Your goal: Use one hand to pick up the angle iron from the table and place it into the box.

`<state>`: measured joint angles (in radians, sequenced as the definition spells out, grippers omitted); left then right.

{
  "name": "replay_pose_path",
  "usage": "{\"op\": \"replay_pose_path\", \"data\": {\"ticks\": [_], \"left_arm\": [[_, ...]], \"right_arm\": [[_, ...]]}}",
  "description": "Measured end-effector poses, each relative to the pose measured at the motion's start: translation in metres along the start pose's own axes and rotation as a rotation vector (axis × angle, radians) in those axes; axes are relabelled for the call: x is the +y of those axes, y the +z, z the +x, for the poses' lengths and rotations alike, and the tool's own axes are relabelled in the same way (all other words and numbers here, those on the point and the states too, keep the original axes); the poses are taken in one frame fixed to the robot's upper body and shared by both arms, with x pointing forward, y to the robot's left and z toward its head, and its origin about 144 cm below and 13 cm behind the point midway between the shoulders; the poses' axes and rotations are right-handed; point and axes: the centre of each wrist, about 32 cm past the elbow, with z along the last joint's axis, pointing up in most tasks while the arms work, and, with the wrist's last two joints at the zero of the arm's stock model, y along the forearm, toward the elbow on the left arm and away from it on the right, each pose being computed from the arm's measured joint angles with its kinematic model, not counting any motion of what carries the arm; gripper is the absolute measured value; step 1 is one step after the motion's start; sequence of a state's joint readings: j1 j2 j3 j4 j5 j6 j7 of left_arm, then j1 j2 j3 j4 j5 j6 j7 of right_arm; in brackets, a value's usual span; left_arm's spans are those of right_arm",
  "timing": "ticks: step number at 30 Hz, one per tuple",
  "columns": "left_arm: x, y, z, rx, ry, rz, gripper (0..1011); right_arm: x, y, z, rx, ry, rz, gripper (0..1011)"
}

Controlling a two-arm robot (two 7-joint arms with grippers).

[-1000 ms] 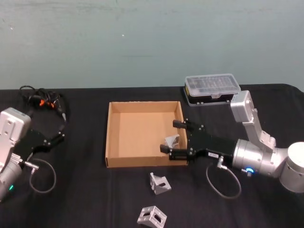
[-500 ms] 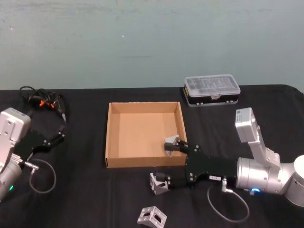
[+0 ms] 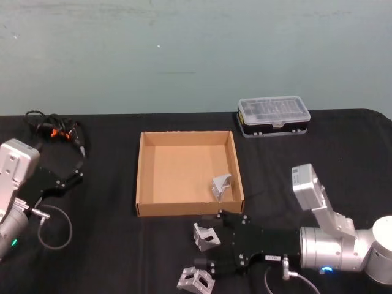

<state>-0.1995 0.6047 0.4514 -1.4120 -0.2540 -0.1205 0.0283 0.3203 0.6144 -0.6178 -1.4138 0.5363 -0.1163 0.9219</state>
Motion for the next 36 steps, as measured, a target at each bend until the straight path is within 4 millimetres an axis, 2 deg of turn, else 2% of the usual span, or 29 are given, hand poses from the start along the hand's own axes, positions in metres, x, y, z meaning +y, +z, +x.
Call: {"op": "replay_pose_path", "data": {"ticks": [13, 36], "left_arm": [[0.0, 0.0, 0.0, 0.0, 0.0, 0.0, 1000], [0.0, 0.0, 0.0, 0.0, 0.0, 0.0, 1000]], "right_arm": [[0.011, -0.006, -0.011, 0.009, 0.015, -0.077, 1000], [0.025, -0.01, -0.006, 0.026, 0.035, -0.165, 1000]]}}
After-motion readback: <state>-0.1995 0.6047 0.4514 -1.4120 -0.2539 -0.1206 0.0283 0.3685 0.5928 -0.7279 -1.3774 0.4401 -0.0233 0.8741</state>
